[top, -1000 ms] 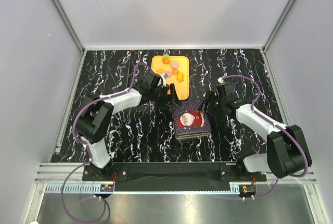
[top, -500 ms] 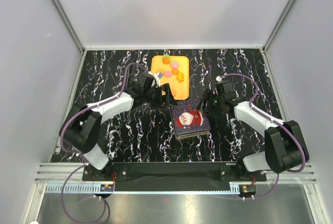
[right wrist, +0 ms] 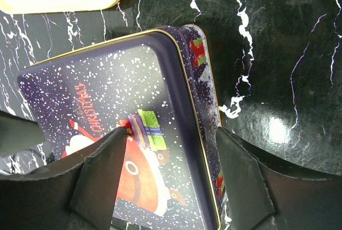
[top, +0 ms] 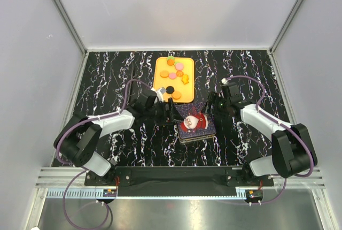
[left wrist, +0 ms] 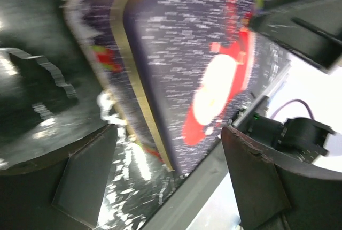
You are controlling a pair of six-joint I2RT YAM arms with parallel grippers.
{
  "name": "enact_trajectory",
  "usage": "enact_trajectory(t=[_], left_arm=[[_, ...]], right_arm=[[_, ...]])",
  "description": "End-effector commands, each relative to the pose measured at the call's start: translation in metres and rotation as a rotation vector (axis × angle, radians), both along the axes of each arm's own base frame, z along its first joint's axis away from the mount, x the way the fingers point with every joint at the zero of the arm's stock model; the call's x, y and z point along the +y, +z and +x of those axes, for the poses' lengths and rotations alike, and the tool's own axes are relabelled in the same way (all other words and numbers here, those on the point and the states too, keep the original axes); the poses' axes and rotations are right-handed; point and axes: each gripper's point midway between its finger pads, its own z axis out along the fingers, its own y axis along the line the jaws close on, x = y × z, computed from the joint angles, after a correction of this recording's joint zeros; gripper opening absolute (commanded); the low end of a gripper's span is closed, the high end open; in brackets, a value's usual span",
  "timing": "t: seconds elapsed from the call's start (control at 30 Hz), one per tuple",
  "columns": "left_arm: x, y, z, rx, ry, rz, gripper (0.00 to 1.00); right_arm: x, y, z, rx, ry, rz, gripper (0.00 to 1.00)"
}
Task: Pack the cookies
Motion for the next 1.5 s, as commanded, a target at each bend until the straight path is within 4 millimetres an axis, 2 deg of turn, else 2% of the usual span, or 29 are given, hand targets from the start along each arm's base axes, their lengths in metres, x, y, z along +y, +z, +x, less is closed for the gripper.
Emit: enact_trajectory(t=[0.0,0.1,0.33,0.63,0.8,1.0,1.07,1.17,1.47], left_arm=[[-0.025,0.028,0.006,-0.068,-0.018,-0.131,0.84],[-0.032,0.028,0.003,-0.064,-0.027,-0.147,0.84],[-0.032,0.024,0.004,-0.053,-0.020,-0.143,0.81],[-0.034,0.022,0.015,-0.037,0.009,-0.098,0.75],[-0.032,0.009,0.024,-0.024,0.039,-0.046,0.80],[-0.034,-0.009,0.027,0.010,0.054,-0.023,0.82],[-0.032,-0.010,0.029,0.004,0.056,-0.010,0.82],[-0.024,-0.005,0.033,-0.036,0.049,0.041,0.82],[0.032,0.007,0.055,-0.167,0.168,0.322,0.86]], right_arm=[[0.003,-0.002,-0.006,0.017,0.030,-0.003,0.75],[0.005,0.002,-0.007,0.009,0.032,0.013,0.76],[0.010,0.008,-0.009,0.002,0.054,0.046,0.76],[0.011,0.001,-0.012,0.026,0.067,0.039,0.77],[0.012,-0.001,-0.006,0.031,0.076,0.030,0.79],[0.016,-0.005,0.001,0.045,0.093,0.022,0.80],[0.015,-0.006,0.003,0.048,0.091,0.018,0.80],[0.015,-0.011,0.003,0.057,0.099,0.003,0.80],[0.015,-0.014,0.015,0.058,0.126,-0.030,0.81]])
